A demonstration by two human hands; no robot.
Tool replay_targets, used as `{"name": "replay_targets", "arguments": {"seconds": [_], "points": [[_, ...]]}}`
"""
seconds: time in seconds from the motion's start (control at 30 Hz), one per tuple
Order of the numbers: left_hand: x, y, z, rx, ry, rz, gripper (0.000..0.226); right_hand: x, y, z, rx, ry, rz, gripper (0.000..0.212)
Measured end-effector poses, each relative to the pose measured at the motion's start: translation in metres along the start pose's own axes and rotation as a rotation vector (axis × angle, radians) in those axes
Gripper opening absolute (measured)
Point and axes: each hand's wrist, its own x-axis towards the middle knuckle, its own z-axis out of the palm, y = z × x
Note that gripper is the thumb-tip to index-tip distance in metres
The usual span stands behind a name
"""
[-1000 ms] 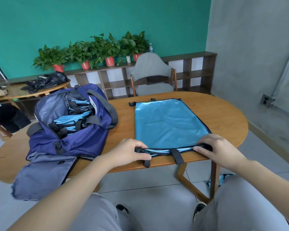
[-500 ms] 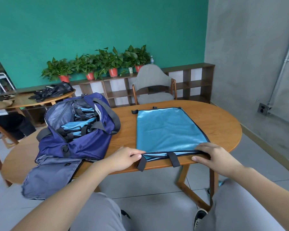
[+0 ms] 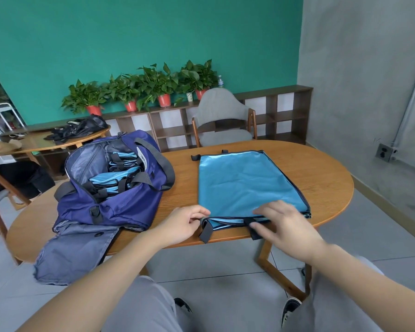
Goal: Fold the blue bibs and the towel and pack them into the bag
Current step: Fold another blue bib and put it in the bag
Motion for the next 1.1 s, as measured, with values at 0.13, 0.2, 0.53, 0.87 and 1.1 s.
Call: {"name": "replay_targets", "arguments": {"seconds": [0.13, 0.2, 0.53, 0.87, 1.1], "points": [[0.011, 0.001, 0.001, -0.031, 0.031, 0.047, 0.036, 0.025, -0.046, 0.036, 0.172, -0.109, -0.055, 0.05], [0.017, 0.001, 0.002, -0.019, 0.057, 0.063, 0.029, 0.034, -0.056, 0.051, 0.22, -0.133, -0.04, 0.043], [0.027, -0.004, 0.006, 0.009, 0.095, 0.038, 0.027, 0.049, -0.066, 0.072, 0.325, -0.216, 0.024, 0.033], [0.028, -0.016, 0.015, -0.095, 0.168, 0.043, 0.034, 0.029, -0.068, 0.078, 0.328, -0.027, 0.109, 0.044], [0.026, -0.02, 0.021, -0.156, 0.221, 0.054, 0.033, 0.018, -0.063, 0.077, 0.352, -0.001, 0.144, 0.034]]}}
